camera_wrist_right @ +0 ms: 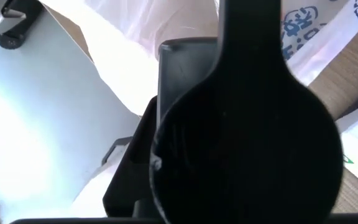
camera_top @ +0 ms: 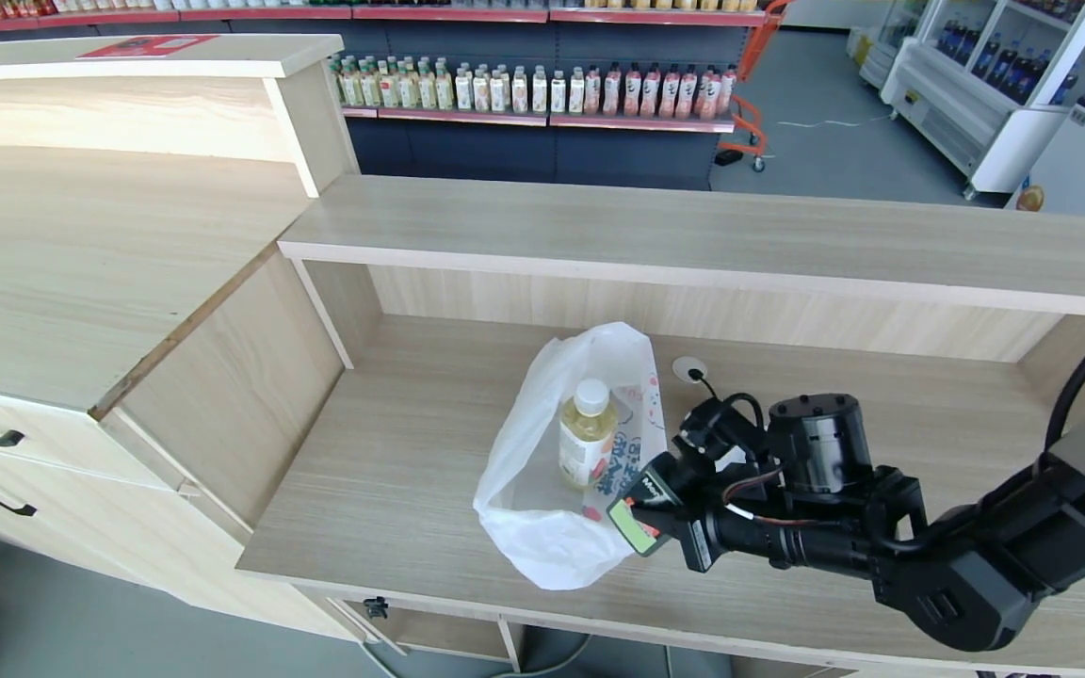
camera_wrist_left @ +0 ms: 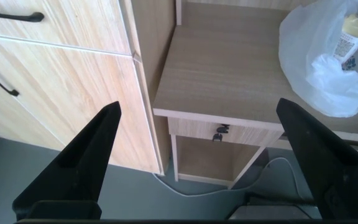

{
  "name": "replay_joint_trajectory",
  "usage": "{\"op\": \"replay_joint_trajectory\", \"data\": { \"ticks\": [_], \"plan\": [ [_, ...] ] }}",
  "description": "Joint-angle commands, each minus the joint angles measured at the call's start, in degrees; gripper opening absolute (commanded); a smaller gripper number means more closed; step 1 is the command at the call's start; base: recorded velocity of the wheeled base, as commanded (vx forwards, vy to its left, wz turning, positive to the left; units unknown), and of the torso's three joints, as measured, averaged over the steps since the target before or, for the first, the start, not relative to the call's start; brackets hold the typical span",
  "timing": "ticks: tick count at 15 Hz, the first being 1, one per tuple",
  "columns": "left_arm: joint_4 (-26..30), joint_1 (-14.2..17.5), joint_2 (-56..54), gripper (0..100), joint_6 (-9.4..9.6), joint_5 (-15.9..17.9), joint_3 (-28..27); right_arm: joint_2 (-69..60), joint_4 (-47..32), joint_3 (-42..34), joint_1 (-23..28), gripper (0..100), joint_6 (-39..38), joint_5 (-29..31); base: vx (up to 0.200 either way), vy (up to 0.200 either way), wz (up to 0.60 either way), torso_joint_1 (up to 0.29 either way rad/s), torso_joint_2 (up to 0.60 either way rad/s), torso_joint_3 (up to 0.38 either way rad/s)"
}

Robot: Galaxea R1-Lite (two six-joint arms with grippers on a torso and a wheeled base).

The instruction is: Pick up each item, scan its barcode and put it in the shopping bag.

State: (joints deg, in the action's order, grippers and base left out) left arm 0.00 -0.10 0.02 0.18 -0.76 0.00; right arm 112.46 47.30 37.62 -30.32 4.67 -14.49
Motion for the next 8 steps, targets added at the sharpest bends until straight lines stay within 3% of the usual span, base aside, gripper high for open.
{"op": "replay_joint_trajectory", "data": {
  "ticks": [1,5,8],
  "plan": [
    [0.0,0.0,0.0,100,-0.01,0.0,0.0,4.4,0.8,1.9,-0.3,0,2.1,-0.3,0.0,0.0,0.0,0.0,0.0,0.0],
    [0.0,0.0,0.0,100,-0.01,0.0,0.0,8.8,2.9,4.7,-0.4,0,6.6,-0.4,0.0,0.0,0.0,0.0,0.0,0.0],
    [0.0,0.0,0.0,100,-0.01,0.1,0.0,11.9,4.3,9.0,-0.1,0,9.5,-4.1,0.0,0.0,0.0,0.0,0.0,0.0]
  ]
}}
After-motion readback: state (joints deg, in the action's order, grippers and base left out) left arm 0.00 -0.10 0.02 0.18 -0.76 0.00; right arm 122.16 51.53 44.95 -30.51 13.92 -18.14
